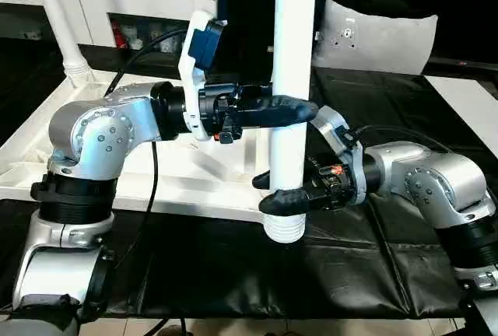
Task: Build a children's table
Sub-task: Pick table leg
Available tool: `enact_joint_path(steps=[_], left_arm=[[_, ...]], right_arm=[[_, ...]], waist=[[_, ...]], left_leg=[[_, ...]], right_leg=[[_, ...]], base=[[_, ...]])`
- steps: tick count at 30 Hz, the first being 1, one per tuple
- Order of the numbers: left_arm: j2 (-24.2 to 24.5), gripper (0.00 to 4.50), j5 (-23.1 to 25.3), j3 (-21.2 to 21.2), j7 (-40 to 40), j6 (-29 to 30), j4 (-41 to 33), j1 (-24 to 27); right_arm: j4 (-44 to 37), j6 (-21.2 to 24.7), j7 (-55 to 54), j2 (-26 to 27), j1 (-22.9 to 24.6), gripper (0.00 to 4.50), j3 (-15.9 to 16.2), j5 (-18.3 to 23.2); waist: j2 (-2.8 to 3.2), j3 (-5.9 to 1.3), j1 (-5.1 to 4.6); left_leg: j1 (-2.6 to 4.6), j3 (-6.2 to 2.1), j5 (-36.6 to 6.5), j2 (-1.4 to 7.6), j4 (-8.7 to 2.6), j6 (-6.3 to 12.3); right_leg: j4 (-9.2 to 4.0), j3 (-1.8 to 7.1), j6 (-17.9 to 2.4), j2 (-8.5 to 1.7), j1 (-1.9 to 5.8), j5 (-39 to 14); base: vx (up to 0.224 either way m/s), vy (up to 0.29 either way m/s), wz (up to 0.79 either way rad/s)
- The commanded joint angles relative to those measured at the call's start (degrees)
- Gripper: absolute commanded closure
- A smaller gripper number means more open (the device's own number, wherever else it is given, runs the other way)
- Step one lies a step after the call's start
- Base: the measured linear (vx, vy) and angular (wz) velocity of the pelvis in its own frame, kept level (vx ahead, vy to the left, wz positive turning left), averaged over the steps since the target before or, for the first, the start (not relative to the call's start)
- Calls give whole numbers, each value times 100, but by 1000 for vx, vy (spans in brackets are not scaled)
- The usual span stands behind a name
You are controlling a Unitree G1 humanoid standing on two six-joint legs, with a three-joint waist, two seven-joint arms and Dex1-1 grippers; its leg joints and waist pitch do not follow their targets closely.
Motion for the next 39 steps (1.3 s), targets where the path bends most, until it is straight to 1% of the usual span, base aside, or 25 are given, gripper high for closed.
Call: enact_joint_path(steps=[1,2,7,8,9,11,14,21,22,25,26,27,28,34,35,38,39], left_arm=[[0,273,38,-209,-153,-18,-126,-93],[5,273,39,-218,-158,-17,-134,-88],[6,273,59,-235,-150,-25,-134,-93],[5,273,64,-238,-140,-29,-133,-100],[7,273,70,-245,-146,-32,-134,-103],[17,273,77,-259,-164,-31,-140,-104],[27,273,95,-272,-185,-25,-146,-105],[31,273,114,-294,-193,-50,-149,-108],[30,273,116,-294,-190,-56,-142,-112],[27,273,124,-299,-172,-85,-122,-116],[31,273,151,-310,-164,-119,-108,-120],[30,273,157,-311,-161,-125,-104,-121],[22,273,180,-305,-144,-143,-90,-124],[-37,273,279,-242,0,-188,32,-179],[-36,273,296,-238,29,-196,41,-187],[-38,273,348,-233,157,-188,35,-200],[-47,273,262,-200,181,-94,-19,-189]], right_arm=[[6,-35,-15,-17,5,227,-45,-2],[5,-36,-10,-15,2,239,-50,-2],[18,-67,-48,-3,-9,239,-62,-39],[71,-74,-127,26,-27,208,-69,-86],[80,-50,-115,25,-29,208,-69,-73],[89,-24,-97,22,-34,174,-74,-55],[76,8,-101,18,-46,163,-109,-18],[79,29,-34,19,-53,162,-159,48],[80,29,-25,15,-52,199,-153,45],[69,16,-10,0,-27,205,-105,8],[64,1,-14,-9,-14,222,-66,-29],[65,-3,-15,-11,-14,233,-60,-37],[73,-17,-21,-14,-13,237,-43,-61],[115,-69,-77,8,-15,249,-31,-126],[136,-90,-104,23,-19,251,-36,-146],[207,-150,-214,79,-32,254,-61,-210],[233,-183,-283,113,-29,255,-79,-235]], waist=[[13,-430,-5],[23,-427,-7],[16,-425,-7],[22,-425,-6],[21,-424,-8],[30,-425,-3],[27,-426,-2],[29,-428,-3],[27,-430,-5],[24,-428,-2],[37,-428,-3],[33,-429,-3],[33,-434,-1],[31,-428,-2],[50,-432,3],[47,-431,-3],[70,-438,-5]], left_leg=[[49,-13,-964,109,-383,-107],[44,-15,-972,109,-385,-115],[48,-13,-1000,107,-381,-116],[48,-16,-995,111,-383,-118],[47,-14,-1001,109,-383,-118],[51,-15,-1014,107,-383,-117],[54,-15,-1024,108,-385,-123],[48,-16,-974,112,-385,-117],[46,-14,-967,111,-384,-117],[49,-13,-982,112,-383,-115],[55,-15,-993,113,-385,-122],[50,-15,-988,113,-386,-122],[44,-18,-965,115,-386,-129],[50,-11,-1000,104,-380,-123],[44,-14,-985,100,-380,-123],[43,-19,-1007,107,-384,-136],[49,-19,-1023,105,-380,-142]], right_leg=[[-477,226,-476,-387,319,-2573],[-471,226,-490,-382,319,-2543],[-481,224,-481,-387,317,-2614],[-477,225,-484,-388,316,-2605],[-479,224,-486,-387,314,-2607],[-485,223,-487,-390,315,-2628],[-483,225,-484,-388,316,-2626],[-469,228,-508,-387,319,-2536],[-470,229,-513,-386,323,-2519],[-464,228,-534,-387,321,-2507],[-466,227,-539,-389,321,-2520],[-466,228,-541,-388,323,-2503],[-456,229,-553,-389,330,-2447],[-478,227,-520,-385,322,-2539],[-475,225,-515,-387,330,-2537],[-476,222,-514,-384,327,-2520],[-468,222,-557,-385,325,-2453]], base=[[0,0,0],[0,0,0],[0,0,0],[0,0,0],[0,0,0],[0,0,0],[0,0,0],[0,0,0],[0,0,0],[0,0,0],[0,0,0],[0,0,0],[0,0,0],[0,0,0],[0,0,0],[0,0,0],[0,0,0]])
